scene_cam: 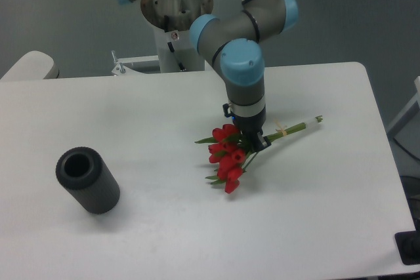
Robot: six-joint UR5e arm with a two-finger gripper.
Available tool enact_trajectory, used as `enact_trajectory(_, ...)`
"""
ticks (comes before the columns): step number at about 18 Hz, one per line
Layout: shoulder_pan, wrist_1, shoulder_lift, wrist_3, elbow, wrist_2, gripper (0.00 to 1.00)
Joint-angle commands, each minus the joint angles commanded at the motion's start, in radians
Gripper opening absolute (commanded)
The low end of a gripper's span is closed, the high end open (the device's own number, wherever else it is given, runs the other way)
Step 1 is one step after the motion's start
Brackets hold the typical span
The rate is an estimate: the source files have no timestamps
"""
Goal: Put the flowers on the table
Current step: 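Lower the tulip bunch and lay it flat on the table, then open the gripper to release the tulip stems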
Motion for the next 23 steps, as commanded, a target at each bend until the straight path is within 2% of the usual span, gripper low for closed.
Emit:
enact_trajectory(1, -0.003, 0.002, 0.000, -0.002, 0.002, 0.005, 0.31)
enact_trajectory(4, -0.003, 0.005, 0.000, -0.006, 0.017, 0.002, 0.47)
enact_trajectory(5, -0.003, 0.005, 0.000, -0.011, 0.023, 0.000, 0.58)
enact_trajectory(6, -0.003, 0.006, 0.000, -0.011, 0.034, -0.003, 0.81)
enact_trajectory(8, -0.005, 0.006, 0.000, -0.012, 0.055, -0.004, 1.00)
enact_trajectory(12, -0.005, 0.003, 0.011, -0.014, 0.104, -0.007, 1.00)
enact_trajectory(15, -0.015, -0.002, 0.015, -0.076, 0.184, -0.032, 1.00)
enact_trajectory(17, -0.019, -0.026, 0.012, -0.129, 0.253, -0.047, 1.00)
enact_trajectory(21, -0.020, -0.168, -0.002, -0.135, 0.386, -0.050, 1.00)
enact_trajectory(23, -0.023, -0.260, -0.018, -0.175, 0.457, -0.093, 1.00)
